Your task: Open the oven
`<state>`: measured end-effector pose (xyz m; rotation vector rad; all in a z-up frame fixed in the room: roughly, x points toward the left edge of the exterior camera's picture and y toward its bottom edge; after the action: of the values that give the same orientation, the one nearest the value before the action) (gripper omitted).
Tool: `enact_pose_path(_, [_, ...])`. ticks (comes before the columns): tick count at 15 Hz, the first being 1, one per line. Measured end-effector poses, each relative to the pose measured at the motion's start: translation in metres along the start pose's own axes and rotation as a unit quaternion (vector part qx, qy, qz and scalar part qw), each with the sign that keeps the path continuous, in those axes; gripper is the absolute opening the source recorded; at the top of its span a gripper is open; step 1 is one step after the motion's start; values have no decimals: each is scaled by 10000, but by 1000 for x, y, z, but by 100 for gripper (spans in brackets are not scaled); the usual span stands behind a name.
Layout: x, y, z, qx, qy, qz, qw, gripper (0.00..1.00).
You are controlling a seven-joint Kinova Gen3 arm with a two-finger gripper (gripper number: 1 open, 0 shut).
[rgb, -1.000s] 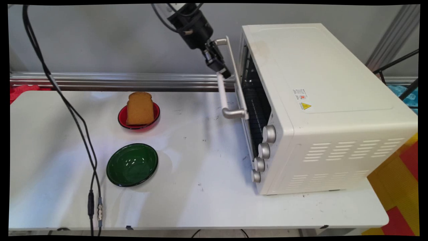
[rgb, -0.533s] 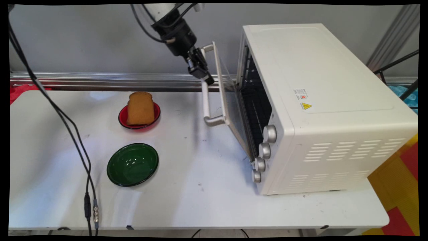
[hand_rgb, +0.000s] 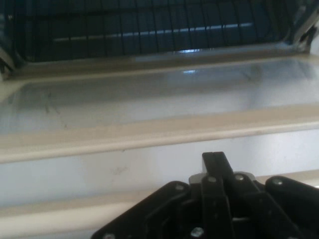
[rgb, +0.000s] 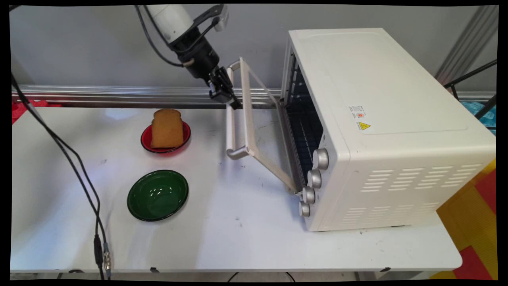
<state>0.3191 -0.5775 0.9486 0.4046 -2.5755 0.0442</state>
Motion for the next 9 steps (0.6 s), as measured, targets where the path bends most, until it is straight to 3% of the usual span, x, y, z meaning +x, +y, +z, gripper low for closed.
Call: enact_pose_path(9, [-51, -2, 30, 47, 146, 149, 9998, 0])
